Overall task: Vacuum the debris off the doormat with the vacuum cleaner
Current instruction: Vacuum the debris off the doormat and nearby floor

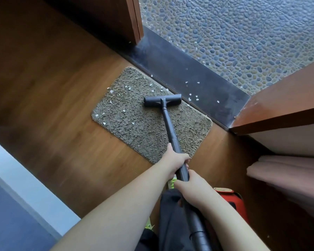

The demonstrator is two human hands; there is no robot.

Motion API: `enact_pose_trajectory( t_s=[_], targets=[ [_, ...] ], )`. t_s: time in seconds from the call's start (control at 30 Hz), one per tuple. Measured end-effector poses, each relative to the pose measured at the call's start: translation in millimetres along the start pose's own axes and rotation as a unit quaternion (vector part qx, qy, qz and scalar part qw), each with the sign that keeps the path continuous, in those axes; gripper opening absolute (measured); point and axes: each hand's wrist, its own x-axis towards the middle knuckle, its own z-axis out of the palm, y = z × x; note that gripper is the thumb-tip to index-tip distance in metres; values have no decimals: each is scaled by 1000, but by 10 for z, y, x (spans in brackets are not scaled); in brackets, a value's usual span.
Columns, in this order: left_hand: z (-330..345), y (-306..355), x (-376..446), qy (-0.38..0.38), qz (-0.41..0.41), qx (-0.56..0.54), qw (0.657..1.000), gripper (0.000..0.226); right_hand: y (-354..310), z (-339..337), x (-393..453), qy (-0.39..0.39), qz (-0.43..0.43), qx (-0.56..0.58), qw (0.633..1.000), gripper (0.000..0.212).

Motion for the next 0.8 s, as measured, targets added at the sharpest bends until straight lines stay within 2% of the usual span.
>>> enact_pose_trajectory(
  t_s=[0.07, 0.17, 0.33, 0.47, 0.67, 0.8],
  targets=[
    [10, 2, 14, 10, -8, -17, 1000, 89, -21, 21, 59, -13, 11, 39, 999, 54],
    [54, -11, -39, 28, -2, -21, 999, 94, 10, 15, 40, 3, -10, -12, 1000, 60],
    [219, -264, -221, 38, -22, 1, 999, 105, 245, -77, -148, -17, 6, -37, 999, 48],
    [284, -364, -333, 23, -19, -8, 1000, 98, 366, -64, -190, -12, 17, -37, 999, 58],
    [130, -53, -134, 46, 27, 31, 998, 97, 99, -94, -5, 3, -31, -47, 998, 66],
    [-70, 341, 183, 71, 48, 41, 995, 97, -298, -172, 286, 9, -44, -67, 997, 49]
  ],
)
